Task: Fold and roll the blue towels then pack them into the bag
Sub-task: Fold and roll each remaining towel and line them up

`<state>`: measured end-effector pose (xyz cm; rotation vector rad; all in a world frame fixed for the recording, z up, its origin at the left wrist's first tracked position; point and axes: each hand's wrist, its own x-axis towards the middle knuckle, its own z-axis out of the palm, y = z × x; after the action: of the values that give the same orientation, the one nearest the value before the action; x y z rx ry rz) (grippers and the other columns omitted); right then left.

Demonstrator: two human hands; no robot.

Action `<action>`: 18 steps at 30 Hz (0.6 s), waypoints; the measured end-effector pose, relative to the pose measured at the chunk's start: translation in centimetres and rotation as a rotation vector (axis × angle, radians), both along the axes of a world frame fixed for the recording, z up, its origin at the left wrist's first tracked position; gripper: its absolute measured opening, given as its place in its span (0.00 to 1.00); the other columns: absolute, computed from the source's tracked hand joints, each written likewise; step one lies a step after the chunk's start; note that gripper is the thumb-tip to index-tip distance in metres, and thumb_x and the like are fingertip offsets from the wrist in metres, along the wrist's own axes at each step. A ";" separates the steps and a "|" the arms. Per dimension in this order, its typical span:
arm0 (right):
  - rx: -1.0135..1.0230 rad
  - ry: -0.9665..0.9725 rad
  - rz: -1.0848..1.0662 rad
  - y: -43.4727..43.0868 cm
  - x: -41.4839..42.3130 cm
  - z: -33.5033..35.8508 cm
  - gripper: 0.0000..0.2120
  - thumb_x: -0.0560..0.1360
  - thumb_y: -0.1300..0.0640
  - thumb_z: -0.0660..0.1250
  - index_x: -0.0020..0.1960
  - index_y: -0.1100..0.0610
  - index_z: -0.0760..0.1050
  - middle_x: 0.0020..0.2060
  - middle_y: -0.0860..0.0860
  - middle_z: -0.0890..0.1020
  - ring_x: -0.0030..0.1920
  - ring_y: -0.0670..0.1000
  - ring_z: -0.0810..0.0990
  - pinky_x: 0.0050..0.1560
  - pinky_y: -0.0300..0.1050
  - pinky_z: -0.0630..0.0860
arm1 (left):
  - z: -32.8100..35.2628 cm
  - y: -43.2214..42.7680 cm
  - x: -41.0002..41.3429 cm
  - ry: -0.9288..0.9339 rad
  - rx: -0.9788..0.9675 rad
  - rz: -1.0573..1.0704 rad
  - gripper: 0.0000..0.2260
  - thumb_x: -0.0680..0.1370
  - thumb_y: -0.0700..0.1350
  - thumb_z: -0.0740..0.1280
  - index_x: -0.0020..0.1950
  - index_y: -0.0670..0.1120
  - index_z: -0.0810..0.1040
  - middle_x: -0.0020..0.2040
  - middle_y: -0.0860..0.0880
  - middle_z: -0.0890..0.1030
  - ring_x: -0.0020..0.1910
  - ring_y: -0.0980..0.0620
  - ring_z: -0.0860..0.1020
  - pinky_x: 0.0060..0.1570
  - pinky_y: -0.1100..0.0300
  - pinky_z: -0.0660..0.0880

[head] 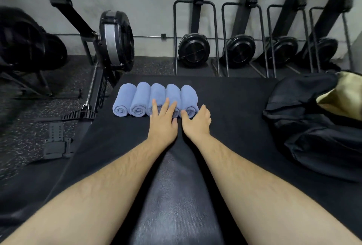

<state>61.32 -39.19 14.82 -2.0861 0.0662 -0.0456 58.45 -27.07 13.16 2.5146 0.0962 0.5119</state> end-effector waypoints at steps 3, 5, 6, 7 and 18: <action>-0.051 -0.164 -0.012 -0.8 -3.2 -0.1 0.29 0.80 0.48 0.66 0.78 0.52 0.63 0.75 0.58 0.61 0.76 0.58 0.56 0.72 0.51 0.64 | 1.0 -1.2 -2.8 -0.028 -0.168 -0.073 0.21 0.84 0.42 0.59 0.77 0.49 0.68 0.78 0.50 0.66 0.79 0.48 0.56 0.75 0.45 0.59; -0.064 -0.295 0.090 -1.2 -5.8 0.4 0.18 0.80 0.51 0.65 0.69 0.51 0.73 0.66 0.53 0.70 0.70 0.55 0.62 0.65 0.43 0.66 | 2.0 -1.9 -5.4 -0.048 -0.305 -0.139 0.18 0.85 0.43 0.58 0.74 0.49 0.72 0.72 0.52 0.74 0.73 0.55 0.68 0.72 0.59 0.63; -0.059 -0.323 0.137 -1.2 -7.1 0.8 0.13 0.81 0.52 0.64 0.65 0.51 0.76 0.61 0.50 0.73 0.67 0.54 0.65 0.62 0.42 0.66 | 2.6 -2.1 -6.8 -0.049 -0.361 -0.140 0.16 0.85 0.44 0.58 0.71 0.50 0.75 0.69 0.54 0.77 0.68 0.58 0.73 0.67 0.62 0.67; -0.046 -0.336 0.173 -1.1 -8.2 1.3 0.10 0.82 0.52 0.62 0.60 0.52 0.78 0.56 0.48 0.76 0.63 0.53 0.68 0.59 0.42 0.68 | 3.3 -2.2 -8.3 -0.055 -0.409 -0.128 0.14 0.85 0.45 0.58 0.67 0.51 0.77 0.63 0.57 0.80 0.62 0.60 0.77 0.62 0.63 0.71; 0.027 -0.348 0.589 9.5 -23.6 4.9 0.11 0.82 0.55 0.60 0.42 0.52 0.73 0.41 0.48 0.76 0.42 0.43 0.73 0.40 0.35 0.67 | 6.3 7.7 -27.3 -0.169 -0.474 0.181 0.09 0.85 0.48 0.59 0.48 0.49 0.77 0.44 0.55 0.81 0.44 0.60 0.78 0.42 0.70 0.70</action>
<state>37.75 -29.73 19.73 -1.9669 -0.7499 -0.0474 31.11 -19.42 19.42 2.0028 0.3410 0.6823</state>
